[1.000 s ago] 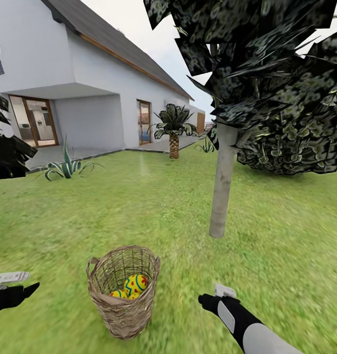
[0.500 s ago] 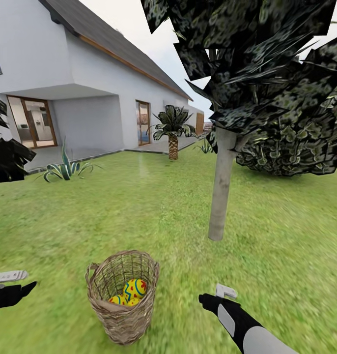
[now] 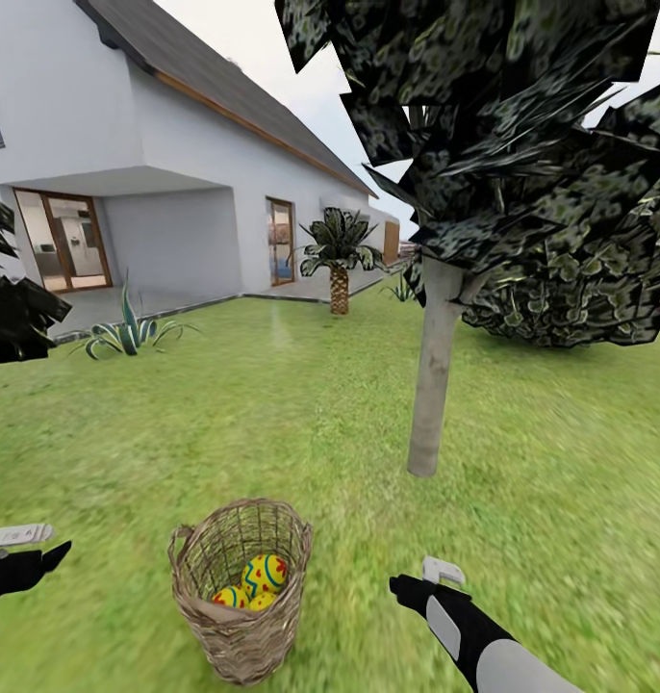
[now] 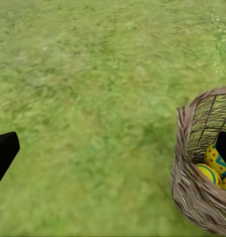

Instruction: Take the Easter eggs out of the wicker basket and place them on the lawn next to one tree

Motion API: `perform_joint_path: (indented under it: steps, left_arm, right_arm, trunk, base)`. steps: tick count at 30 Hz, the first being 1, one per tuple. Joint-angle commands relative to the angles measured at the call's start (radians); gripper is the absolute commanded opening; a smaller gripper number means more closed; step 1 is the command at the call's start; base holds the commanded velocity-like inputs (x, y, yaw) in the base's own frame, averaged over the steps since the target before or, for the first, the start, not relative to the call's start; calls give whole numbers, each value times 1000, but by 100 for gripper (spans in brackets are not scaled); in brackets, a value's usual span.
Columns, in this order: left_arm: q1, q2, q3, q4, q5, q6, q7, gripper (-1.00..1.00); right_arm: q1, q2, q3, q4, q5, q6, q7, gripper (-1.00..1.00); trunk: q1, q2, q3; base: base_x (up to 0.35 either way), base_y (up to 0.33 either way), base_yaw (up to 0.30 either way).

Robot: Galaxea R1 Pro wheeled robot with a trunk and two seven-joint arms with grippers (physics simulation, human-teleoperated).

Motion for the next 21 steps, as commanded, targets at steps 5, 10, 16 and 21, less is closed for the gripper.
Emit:
perform_joint_path:
  steps: [5, 10, 16, 21]
  left_arm:
    - [-4, -1, 2, -3, 4, 9, 0, 100]
    - [-10, -10, 1, -25, 6, 34, 5, 100]
    - [-34, -55, -2, -34, 6, 102, 6, 100]
    - [-79, -78, -9, -39, 4, 129, 7, 100]
  right_arm:
    - [0, 0, 2, -2, -10, 5, -4, 100]
    - [0, 0, 2, -1, -10, 4, -4, 100]
    - [1, -1, 1, -1, -8, 3, -4, 100]
    - [1, -1, 0, -1, -7, 3, -4, 100]
  trunk:
    - [-19, 35, 15]
    - [-39, 70, 30]
    - [-62, 112, 49]
    - [-81, 147, 65]
  base:
    - [0, 0, 0]
    - [0, 0, 0]
    - [0, 0, 0]
    - [0, 0, 0]
